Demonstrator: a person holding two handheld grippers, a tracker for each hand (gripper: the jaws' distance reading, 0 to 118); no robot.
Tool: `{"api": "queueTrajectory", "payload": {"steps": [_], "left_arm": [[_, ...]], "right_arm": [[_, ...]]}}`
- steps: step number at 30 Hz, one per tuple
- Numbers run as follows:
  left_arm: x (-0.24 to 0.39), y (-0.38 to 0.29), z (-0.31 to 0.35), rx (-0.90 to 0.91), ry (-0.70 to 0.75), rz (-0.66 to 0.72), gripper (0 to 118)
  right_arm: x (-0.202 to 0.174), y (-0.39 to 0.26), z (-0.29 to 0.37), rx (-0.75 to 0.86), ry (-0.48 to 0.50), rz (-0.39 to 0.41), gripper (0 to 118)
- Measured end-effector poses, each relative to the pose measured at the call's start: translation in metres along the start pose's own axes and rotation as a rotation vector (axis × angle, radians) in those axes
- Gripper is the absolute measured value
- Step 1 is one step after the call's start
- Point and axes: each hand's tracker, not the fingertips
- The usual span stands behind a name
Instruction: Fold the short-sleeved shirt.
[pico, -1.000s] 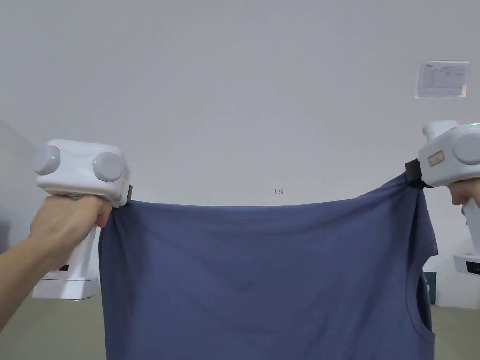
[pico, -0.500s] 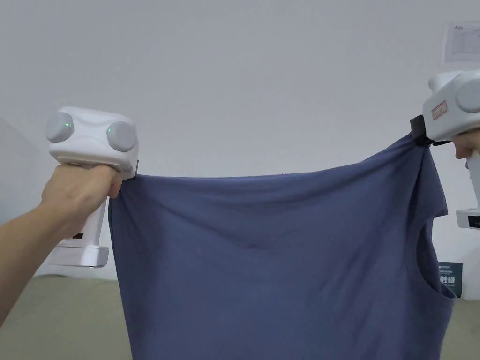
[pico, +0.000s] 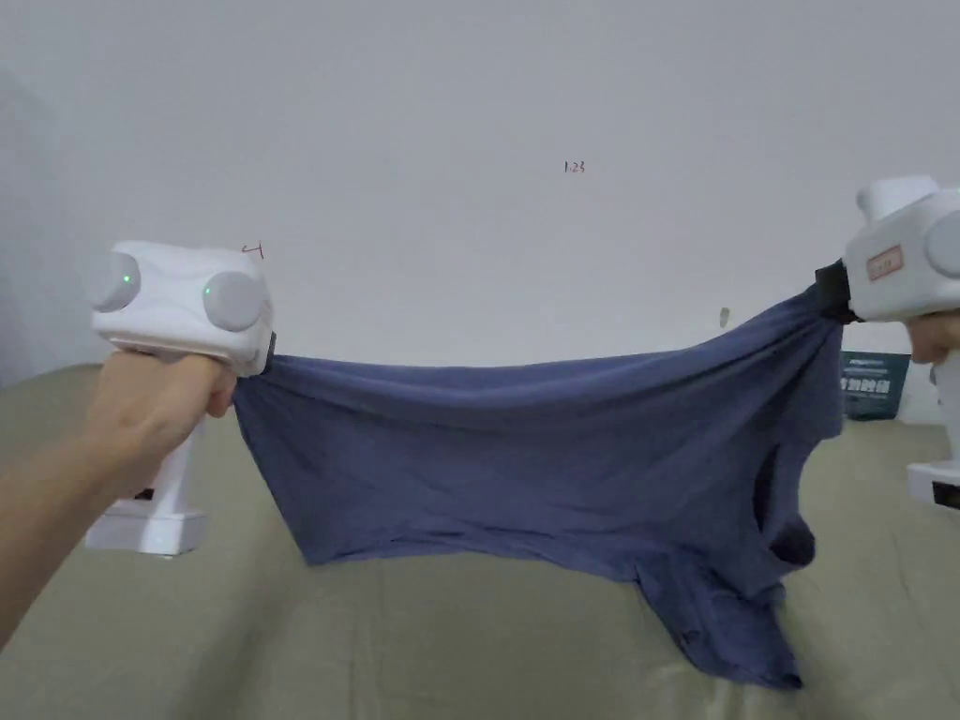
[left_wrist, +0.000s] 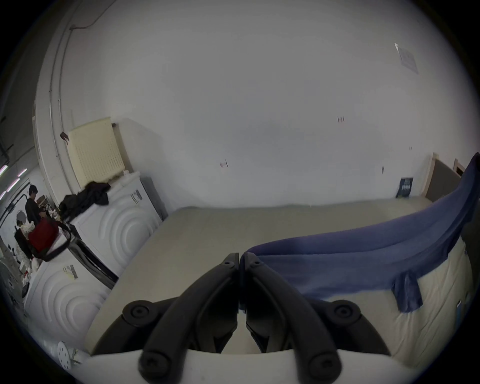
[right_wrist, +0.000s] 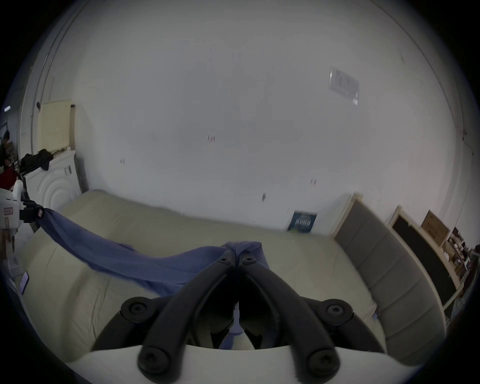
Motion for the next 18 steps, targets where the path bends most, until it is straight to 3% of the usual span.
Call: {"api": "queueTrajectory", "payload": {"steps": [3, 6, 12, 18], "left_arm": [[0.001, -0.056, -0.001, -0.068, -0.035, -0.024, 0], [0.0, -0.114, 0.007, -0.122, -0.049, -0.037, 0], [-0.015, -0.213, 0.027, -0.247, -0.102, -0.004, 0], [-0.028, -0.287, 0.081, -0.261, -0.103, -0.03, 0]], "right_arm": [[-0.003, -0.064, 0.007, -0.084, 0.015, 0.03, 4], [-0.007, -0.126, 0.025, -0.139, 0.058, -0.029, 4], [-0.018, -0.242, 0.07, -0.269, 0.094, -0.015, 4], [-0.02, -0.318, 0.134, -0.323, 0.126, -0.075, 4]]}}
